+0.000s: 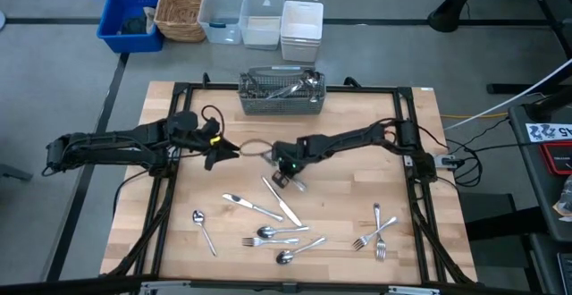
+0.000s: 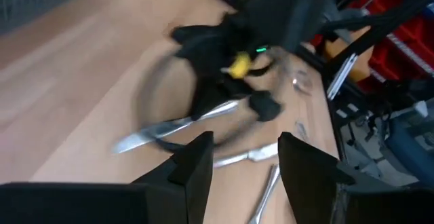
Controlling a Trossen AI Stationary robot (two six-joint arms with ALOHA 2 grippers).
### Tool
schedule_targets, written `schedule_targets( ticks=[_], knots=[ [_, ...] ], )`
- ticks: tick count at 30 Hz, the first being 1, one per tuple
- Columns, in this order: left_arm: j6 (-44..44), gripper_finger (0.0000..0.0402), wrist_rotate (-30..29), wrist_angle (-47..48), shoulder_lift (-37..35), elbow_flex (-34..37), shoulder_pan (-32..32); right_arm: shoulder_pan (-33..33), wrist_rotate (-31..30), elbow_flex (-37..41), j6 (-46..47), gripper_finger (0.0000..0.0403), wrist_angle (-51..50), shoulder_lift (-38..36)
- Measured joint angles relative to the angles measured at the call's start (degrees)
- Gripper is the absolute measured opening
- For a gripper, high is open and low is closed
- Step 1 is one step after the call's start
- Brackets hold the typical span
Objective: Sort silverware
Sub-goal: Put the silver knife into the dishwasher utensil holder
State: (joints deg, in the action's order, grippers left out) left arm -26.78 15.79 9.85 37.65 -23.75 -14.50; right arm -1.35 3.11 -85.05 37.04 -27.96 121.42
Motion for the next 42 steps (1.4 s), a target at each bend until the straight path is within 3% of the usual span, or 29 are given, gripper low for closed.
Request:
schedule_targets(
  ticks=[5,15,22,29,38,42],
  knots=[
    [0.17,0.0153,0.01,-3.21,-0.02,-0.02,-0.22,-2.26,0.47,-0.44,-0.02,0.0031,5.38,-0.02],
    [1.29,0.0153,0.01,-2.94,-0.02,-0.02,-0.22,-3.78,2.04,-0.44,-1.42,0.0032,5.84,-0.06],
    [2.77,0.0153,0.02,-2.90,-0.02,-0.04,-0.22,-3.58,6.14,-0.44,-1.75,0.0033,12.60,-0.18],
    [2.09,0.0153,0.04,-2.31,-0.02,-0.02,-0.22,-3.58,6.57,-0.45,-8.64,0.0036,17.40,-0.21],
    [2.79,0.0153,0.04,2.96,-0.02,-0.02,-0.22,-3.56,6.49,-0.46,-14.98,0.0135,17.18,-0.30],
    [2.77,0.0153,0.04,3.64,0.00,-0.02,-0.22,-3.44,5.00,-0.50,-20.63,0.0161,16.02,-0.30]
  ],
)
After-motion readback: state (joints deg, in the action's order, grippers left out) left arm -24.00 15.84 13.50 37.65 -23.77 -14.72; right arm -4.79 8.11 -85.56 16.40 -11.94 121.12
